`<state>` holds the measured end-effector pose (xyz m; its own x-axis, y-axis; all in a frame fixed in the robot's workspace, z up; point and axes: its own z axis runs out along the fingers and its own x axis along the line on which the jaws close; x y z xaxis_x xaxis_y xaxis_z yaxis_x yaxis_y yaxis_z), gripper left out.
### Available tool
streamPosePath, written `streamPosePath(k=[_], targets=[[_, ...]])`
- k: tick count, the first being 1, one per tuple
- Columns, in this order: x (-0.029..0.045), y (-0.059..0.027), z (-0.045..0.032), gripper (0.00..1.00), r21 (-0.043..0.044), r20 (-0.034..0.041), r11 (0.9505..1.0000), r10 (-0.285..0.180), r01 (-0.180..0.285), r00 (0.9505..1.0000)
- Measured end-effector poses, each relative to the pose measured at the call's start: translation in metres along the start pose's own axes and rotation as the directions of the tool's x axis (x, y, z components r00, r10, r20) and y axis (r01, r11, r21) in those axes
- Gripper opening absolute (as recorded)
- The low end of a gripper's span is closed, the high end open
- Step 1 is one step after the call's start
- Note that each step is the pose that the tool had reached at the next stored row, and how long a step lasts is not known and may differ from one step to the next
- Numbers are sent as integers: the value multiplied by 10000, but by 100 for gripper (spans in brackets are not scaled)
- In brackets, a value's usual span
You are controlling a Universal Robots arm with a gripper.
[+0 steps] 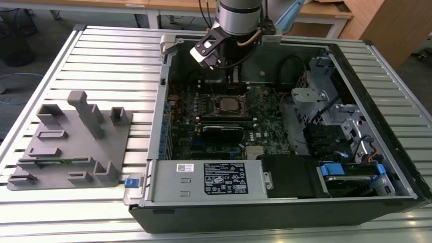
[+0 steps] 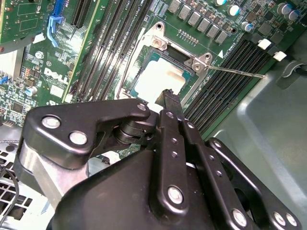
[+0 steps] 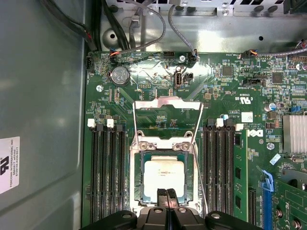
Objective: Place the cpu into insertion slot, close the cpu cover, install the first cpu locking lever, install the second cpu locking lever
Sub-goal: 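Close the cpu cover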
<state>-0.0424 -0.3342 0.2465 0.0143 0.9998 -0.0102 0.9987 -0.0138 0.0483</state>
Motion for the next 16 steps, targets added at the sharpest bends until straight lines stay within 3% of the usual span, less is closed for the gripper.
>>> streamPosePath(k=[8,16], targets=[[0,0,-4,11,1,1,10000,0,0,10000],[0,3,-63,11,-1,-4,10000,0,0,10000]])
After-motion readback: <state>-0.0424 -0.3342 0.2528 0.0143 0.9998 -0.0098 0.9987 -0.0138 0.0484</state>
